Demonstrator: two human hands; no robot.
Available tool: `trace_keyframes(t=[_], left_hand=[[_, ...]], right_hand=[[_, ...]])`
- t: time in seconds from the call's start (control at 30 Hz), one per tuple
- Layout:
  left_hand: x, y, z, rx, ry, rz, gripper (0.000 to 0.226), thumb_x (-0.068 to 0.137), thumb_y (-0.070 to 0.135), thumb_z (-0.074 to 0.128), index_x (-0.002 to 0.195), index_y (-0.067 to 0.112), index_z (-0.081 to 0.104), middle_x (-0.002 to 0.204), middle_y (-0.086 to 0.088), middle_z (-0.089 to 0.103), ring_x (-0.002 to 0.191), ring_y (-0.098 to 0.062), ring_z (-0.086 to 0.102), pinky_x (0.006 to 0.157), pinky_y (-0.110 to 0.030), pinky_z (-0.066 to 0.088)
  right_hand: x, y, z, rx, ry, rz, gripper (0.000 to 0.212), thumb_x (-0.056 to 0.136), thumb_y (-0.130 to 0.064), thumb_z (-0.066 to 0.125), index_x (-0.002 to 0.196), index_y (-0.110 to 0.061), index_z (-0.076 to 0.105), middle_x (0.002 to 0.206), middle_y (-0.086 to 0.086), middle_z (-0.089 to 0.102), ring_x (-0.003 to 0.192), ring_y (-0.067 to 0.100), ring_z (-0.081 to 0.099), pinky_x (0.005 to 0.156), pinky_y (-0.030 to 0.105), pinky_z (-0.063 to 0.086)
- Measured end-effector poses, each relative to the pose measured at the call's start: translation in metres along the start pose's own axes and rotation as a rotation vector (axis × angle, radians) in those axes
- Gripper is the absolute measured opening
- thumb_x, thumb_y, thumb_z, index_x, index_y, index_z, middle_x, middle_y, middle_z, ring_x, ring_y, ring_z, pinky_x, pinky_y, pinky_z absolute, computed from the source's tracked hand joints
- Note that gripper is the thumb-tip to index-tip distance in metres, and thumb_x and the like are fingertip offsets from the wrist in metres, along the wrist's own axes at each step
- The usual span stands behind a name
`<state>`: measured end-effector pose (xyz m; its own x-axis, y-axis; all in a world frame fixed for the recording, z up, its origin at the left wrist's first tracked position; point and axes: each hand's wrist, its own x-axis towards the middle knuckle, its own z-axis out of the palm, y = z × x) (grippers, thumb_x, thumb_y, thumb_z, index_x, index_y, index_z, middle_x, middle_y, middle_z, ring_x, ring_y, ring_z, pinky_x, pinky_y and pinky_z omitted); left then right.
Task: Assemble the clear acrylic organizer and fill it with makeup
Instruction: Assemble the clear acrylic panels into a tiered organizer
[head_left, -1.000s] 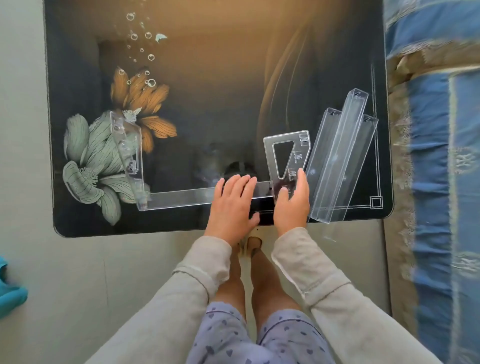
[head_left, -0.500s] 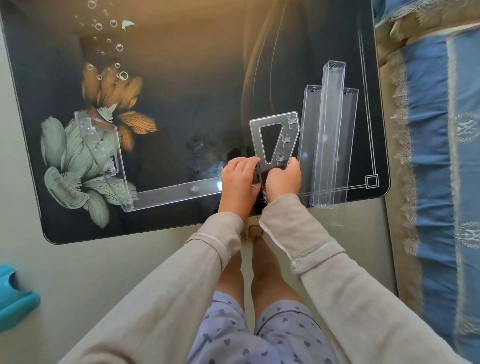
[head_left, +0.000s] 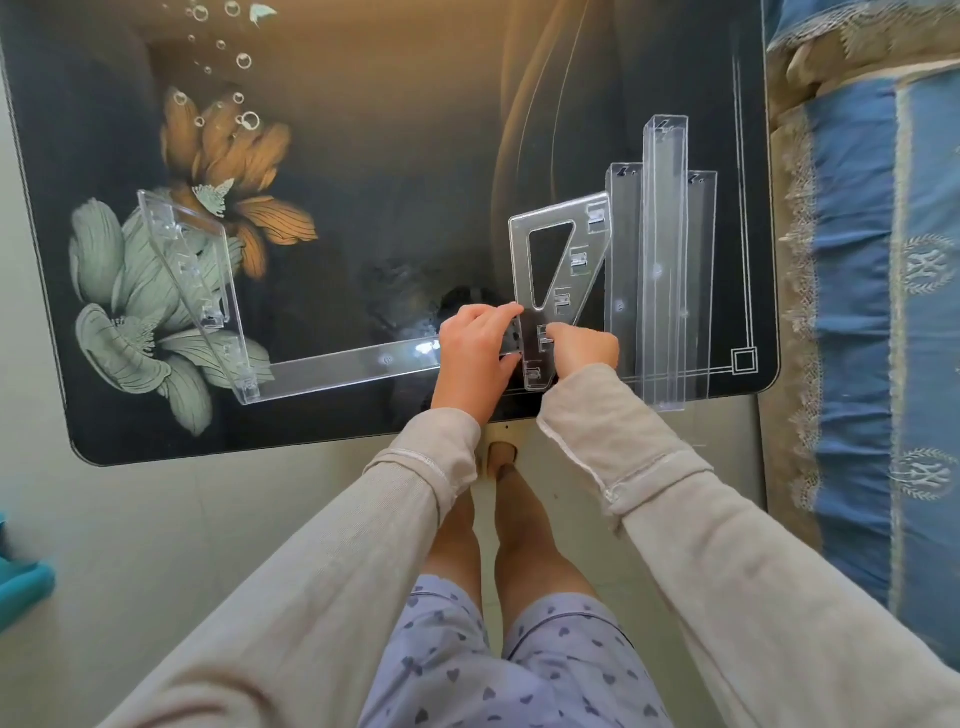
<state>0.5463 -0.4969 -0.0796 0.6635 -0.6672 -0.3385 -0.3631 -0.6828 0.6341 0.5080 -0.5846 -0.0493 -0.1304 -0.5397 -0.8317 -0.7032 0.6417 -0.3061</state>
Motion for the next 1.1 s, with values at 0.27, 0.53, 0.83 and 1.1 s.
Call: trace_keyframes(t=[0.27,0.53,0.83,1.1], left_hand=[[-0.010,-0.009,-0.006,0.221,-0.019,0.032,0.045,0.082,0.016,0.064,0.124,0.009,0.052,0.121,-0.010,0.057,0.116,-0.027,0.046,0.100,-0.032,0.033],[-0.022,-0.010,-0.013,0.163,0.002,0.115,0.040,0.076,0.017,0.071,0.114,0.011,0.062,0.104,-0.010,0.063,0.101,-0.028,0.054,0.089,-0.035,0.042],[-0.027,-0.001,-0.009,0.157,-0.026,0.132,0.039,0.077,0.015,0.070,0.115,0.010,0.062,0.110,-0.010,0.066,0.106,-0.028,0.056,0.095,-0.039,0.041],[-0.022,0.003,0.000,0.168,-0.038,0.092,0.040,0.079,0.017,0.070,0.118,0.015,0.060,0.112,-0.007,0.065,0.106,-0.026,0.055,0.095,-0.037,0.040]], right_hand=[[0.005,0.014,-0.013,-0.378,-0.021,-0.595,0.008,0.088,-0.009,0.055,0.095,-0.010,0.059,0.065,0.000,0.050,0.068,0.027,0.063,0.064,0.033,0.059],[0.006,0.012,-0.018,-0.483,0.000,-0.774,0.016,0.088,-0.013,0.053,0.091,-0.007,0.067,0.067,0.013,0.063,0.070,0.032,0.067,0.079,0.040,0.055],[0.004,0.011,-0.013,-0.512,0.002,-0.916,0.017,0.089,-0.013,0.054,0.093,-0.003,0.067,0.065,0.009,0.060,0.065,0.029,0.065,0.073,0.041,0.058],[0.010,0.011,-0.019,-0.521,0.045,-0.986,0.019,0.088,-0.015,0.055,0.088,-0.003,0.070,0.065,0.017,0.068,0.061,0.032,0.066,0.071,0.041,0.057]])
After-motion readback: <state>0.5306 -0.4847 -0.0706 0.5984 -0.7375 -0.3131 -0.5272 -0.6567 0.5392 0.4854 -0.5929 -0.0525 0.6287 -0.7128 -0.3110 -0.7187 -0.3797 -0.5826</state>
